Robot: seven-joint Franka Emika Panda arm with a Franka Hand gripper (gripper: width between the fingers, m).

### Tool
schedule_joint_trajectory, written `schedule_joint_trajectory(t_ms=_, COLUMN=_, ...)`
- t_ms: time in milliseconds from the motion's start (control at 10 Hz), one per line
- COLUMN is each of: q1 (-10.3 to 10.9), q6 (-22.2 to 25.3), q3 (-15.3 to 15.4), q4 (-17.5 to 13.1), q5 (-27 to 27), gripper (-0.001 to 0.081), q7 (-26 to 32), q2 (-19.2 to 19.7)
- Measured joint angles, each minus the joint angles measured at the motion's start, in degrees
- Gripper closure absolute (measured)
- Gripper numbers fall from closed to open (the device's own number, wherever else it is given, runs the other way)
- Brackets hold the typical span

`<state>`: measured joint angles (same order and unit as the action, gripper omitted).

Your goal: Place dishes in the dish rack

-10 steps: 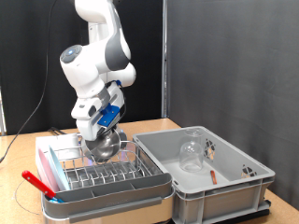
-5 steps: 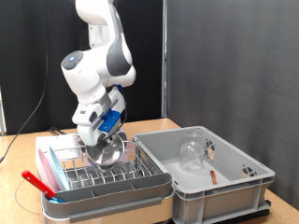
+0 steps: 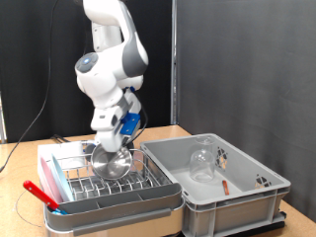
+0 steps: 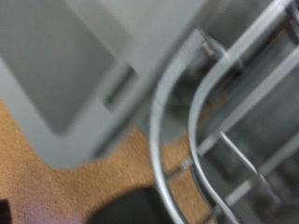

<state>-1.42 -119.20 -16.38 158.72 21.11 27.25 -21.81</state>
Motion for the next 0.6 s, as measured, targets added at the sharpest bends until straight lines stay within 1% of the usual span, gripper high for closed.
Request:
schedule_joint_trajectory(t_ms=100, q1=1.48, q6=0.41, q3=0.47, q4=-0.11, q5=1.76, gripper=0.0011, q7=2.01, q2=-1.46)
schedule_joint_trajectory(t_ms=200, q1=2.62, q6=0.80, q3=0.71, q4=-0.09, q5=3.25, gripper=0.0011, q7=3.74, q2=-3.23)
schedule_joint_trajectory(t_ms=300, q1=3.67, q6=2.58, q3=0.95, q4=-0.19, q5=4.19, gripper=-0.0001, q7=4.55, q2=-5.20)
schedule_joint_trajectory(t_ms=400, q1=4.40, q6=5.21, q3=1.70, q4=-0.43, q5=4.23, gripper=-0.0001, q7=4.49, q2=-7.20)
schedule_joint_trajectory(t_ms=500, q1=4.63, q6=6.61, q3=2.28, q4=-0.36, q5=4.17, gripper=-0.0002, q7=4.42, q2=-8.92)
schedule_joint_trajectory(t_ms=600, q1=4.50, q6=6.42, q3=2.22, q4=-0.32, q5=4.17, gripper=-0.0002, q7=4.23, q2=-8.69)
